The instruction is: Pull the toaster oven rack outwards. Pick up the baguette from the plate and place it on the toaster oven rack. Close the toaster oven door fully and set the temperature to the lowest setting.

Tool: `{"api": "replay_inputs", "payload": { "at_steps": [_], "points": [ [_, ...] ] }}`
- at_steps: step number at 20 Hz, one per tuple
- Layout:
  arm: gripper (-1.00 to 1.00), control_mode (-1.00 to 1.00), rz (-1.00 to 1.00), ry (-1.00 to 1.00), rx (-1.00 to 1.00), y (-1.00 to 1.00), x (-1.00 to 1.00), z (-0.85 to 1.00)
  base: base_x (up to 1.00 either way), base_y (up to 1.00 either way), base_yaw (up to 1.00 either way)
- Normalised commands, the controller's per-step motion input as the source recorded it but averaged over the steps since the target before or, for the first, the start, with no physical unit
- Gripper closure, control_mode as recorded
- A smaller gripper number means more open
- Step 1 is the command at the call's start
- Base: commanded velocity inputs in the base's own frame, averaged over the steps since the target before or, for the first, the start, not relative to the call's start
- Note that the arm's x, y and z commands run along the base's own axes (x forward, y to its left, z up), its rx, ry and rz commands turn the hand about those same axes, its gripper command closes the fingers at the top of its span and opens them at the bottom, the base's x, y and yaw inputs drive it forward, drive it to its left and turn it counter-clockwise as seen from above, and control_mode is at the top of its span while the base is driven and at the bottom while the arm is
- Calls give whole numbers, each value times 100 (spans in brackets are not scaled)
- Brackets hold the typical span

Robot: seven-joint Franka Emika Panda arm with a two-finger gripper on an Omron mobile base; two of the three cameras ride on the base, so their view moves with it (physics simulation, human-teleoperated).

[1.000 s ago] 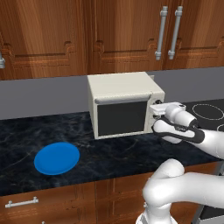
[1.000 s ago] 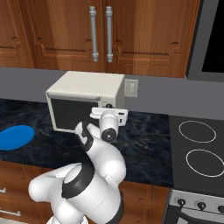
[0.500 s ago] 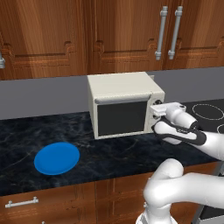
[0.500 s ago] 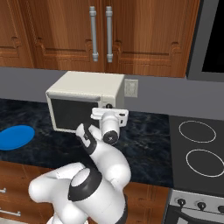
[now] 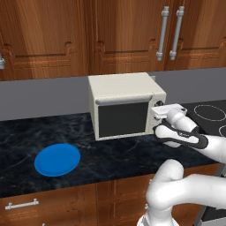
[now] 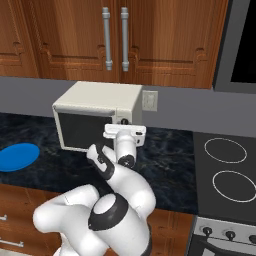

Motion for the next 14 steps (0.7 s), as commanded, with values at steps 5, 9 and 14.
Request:
{"api": "replay_inputs", "payload": {
  "at_steps": [5, 9, 14],
  "points": [
    [100, -100, 13, 8, -10, 0, 0, 49, 0, 0, 0],
    [100, -100, 17, 18, -7, -2, 0, 49, 0, 0, 0],
    [100, -100, 17, 16, -14, -20, 0, 16, 0, 0, 0]
  ]
}}
